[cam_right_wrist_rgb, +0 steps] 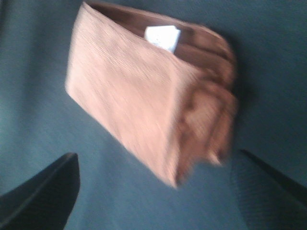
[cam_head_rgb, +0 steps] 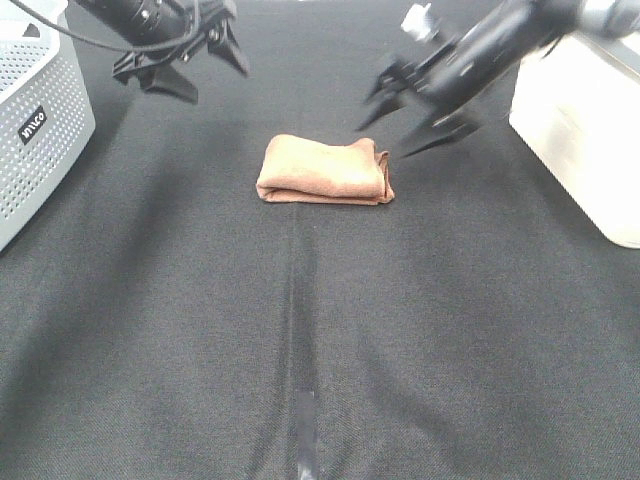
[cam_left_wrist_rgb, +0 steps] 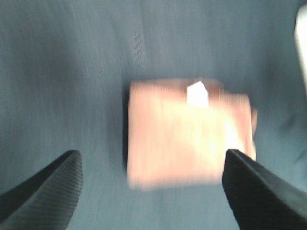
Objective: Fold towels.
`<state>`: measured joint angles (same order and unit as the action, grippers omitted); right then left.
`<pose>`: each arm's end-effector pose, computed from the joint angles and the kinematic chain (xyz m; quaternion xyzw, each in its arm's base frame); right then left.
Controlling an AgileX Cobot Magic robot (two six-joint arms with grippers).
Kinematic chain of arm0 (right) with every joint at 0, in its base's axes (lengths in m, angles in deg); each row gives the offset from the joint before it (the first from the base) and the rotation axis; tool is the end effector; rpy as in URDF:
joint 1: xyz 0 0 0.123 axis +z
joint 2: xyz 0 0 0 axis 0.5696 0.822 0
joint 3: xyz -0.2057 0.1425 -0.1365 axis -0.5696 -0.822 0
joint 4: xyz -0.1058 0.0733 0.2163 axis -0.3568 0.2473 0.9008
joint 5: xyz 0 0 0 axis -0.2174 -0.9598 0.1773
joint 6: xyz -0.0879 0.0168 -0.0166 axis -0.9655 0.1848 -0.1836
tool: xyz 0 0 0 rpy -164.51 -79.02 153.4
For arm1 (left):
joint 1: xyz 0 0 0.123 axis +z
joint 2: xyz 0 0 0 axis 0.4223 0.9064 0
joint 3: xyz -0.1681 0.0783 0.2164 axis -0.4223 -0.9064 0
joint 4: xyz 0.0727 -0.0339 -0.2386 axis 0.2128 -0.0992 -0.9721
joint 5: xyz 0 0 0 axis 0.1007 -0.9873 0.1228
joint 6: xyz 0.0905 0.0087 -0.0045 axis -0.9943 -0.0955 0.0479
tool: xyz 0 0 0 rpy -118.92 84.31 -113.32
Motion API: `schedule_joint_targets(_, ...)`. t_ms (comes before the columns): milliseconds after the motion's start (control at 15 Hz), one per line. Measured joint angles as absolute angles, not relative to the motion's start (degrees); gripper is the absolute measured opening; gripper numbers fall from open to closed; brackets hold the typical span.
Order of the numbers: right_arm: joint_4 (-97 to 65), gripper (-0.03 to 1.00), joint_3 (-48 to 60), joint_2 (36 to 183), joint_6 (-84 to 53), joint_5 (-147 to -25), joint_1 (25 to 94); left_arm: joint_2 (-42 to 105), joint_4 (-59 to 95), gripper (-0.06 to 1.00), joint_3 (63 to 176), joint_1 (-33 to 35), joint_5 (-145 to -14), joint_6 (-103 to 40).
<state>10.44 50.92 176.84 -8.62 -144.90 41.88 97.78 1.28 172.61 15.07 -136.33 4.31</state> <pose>0.5044 0.1115 0.1760 -0.1101 0.9469 0.2767 0.1209 0.5184 -0.1312 0.2225 -0.0065 0.9399 -0.2745 0.2030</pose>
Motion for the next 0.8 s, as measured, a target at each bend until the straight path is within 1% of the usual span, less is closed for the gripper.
schedule_joint_targets(133, 7.9, 0.81, 50.9, 173.6, -7.1, -146.0, 41.9, 95.0, 4.3, 0.76, 172.6, 14.6, -141.3, 3.5)
schedule_joint_targets(267, 7.4, 0.81, 49.9, 169.3, -6.0, -146.2, 41.9, 90.7, 14.3, 0.76, 172.6, 12.5, -144.7, 5.1)
schedule_joint_targets(467, 4.7, 0.81, 44.0, 163.0, -5.3, -146.2, 41.9, 85.6, 26.1, 0.76, 172.6, 8.1, -144.9, 8.3)
schedule_joint_targets(533, 4.7, 0.81, 44.0, 163.0, -5.3, -146.2, 41.9, 85.6, 26.1, 0.76, 172.6, 8.1, -144.9, 8.3)
schedule_joint_targets(800, -1.2, 0.81, 29.4, 149.7, -5.2, -146.3, 41.9, 77.9, 30.8, 0.76, 171.2, 2.6, -145.0, 9.1)
